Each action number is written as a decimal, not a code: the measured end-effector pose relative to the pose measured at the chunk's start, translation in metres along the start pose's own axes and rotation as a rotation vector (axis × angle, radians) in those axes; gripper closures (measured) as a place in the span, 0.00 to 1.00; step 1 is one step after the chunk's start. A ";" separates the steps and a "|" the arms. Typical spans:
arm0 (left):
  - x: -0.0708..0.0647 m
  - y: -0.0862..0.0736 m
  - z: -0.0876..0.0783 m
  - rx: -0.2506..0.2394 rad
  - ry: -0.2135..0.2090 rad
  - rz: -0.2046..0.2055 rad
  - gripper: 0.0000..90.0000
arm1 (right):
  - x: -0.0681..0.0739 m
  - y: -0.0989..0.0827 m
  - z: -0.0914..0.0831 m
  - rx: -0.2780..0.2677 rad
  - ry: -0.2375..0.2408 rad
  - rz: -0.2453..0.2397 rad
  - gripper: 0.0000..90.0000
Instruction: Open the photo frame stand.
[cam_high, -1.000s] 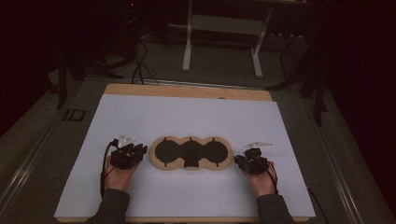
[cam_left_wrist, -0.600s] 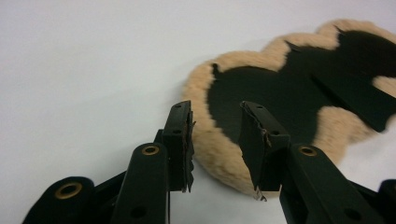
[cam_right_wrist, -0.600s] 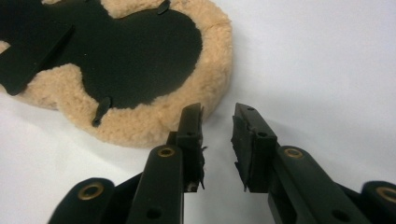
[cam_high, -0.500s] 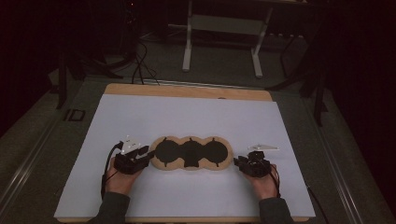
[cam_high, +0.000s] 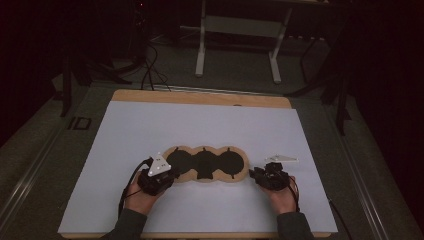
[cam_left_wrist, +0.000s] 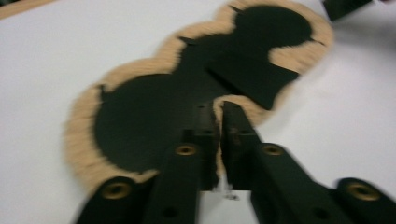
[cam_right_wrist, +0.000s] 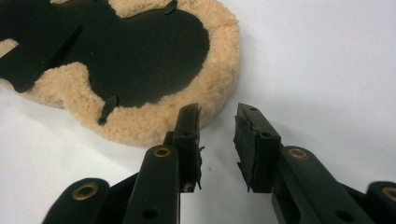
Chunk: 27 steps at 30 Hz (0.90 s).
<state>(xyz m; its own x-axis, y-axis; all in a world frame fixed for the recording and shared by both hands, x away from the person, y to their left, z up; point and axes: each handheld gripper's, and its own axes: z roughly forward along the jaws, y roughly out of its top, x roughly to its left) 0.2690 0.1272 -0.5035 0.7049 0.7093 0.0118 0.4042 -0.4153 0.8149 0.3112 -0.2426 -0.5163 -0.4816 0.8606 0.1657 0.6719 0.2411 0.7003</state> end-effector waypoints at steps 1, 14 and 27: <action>-0.003 0.000 0.003 0.007 -0.008 0.016 1.00 | 0.000 0.000 0.000 -0.001 -0.001 0.000 0.78; -0.034 -0.003 0.041 0.115 -0.039 0.081 1.00 | 0.002 0.000 0.001 -0.006 0.004 -0.007 0.78; -0.038 -0.001 0.050 0.110 -0.013 0.050 1.00 | 0.007 0.001 0.002 -0.001 0.020 -0.037 0.79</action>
<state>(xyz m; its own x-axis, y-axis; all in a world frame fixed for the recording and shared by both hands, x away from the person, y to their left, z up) 0.2712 0.0722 -0.5336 0.7330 0.6789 0.0430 0.4292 -0.5106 0.7450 0.3095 -0.2349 -0.5161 -0.5174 0.8418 0.1539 0.6530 0.2722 0.7067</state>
